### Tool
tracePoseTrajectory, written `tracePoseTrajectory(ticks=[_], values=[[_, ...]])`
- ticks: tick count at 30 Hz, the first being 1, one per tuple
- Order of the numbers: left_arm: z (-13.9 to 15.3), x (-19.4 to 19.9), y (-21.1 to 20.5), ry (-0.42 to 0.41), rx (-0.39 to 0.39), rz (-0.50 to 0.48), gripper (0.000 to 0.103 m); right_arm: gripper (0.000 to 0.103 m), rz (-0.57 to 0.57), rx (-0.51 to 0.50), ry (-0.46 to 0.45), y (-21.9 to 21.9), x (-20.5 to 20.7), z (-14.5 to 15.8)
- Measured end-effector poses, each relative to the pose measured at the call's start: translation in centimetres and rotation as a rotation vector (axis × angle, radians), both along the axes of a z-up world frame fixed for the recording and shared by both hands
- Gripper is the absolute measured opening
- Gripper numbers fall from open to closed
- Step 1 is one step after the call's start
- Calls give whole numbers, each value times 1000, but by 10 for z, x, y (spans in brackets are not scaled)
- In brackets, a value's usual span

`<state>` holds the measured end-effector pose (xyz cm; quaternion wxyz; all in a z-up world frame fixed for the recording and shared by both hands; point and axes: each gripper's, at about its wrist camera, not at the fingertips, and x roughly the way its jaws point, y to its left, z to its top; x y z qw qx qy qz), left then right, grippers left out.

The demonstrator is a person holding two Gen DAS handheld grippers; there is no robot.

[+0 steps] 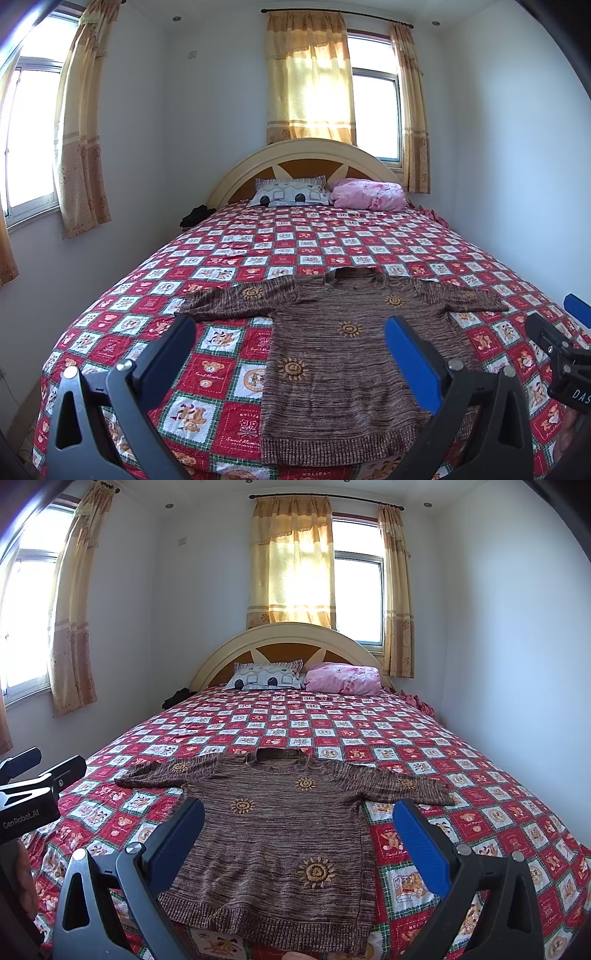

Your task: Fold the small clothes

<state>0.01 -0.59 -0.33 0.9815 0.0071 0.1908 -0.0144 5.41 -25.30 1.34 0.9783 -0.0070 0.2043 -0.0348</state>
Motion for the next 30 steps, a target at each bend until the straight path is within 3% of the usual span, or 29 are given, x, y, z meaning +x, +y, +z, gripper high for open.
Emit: tracePoseTrajectory(ticks=[30], values=[[-1, 2, 3, 5, -9, 8, 103, 102, 4, -9, 12, 4, 1, -5]])
